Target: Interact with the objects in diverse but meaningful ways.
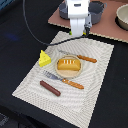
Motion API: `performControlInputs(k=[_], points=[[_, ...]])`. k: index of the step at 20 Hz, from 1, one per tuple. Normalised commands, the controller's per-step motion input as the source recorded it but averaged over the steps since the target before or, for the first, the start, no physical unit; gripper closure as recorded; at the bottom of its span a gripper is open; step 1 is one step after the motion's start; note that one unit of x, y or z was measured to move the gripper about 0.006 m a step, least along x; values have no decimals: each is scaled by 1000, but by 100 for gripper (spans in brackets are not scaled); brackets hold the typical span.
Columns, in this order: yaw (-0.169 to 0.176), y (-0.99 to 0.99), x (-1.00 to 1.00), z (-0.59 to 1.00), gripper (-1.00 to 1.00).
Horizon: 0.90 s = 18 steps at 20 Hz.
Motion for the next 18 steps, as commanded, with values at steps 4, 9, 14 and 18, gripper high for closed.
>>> performControlInputs(k=[4,9,14,18], points=[[56,199,-56,-449,100],[44,259,-6,-238,-100],[50,255,0,-112,-100],[42,240,71,-12,-100]])
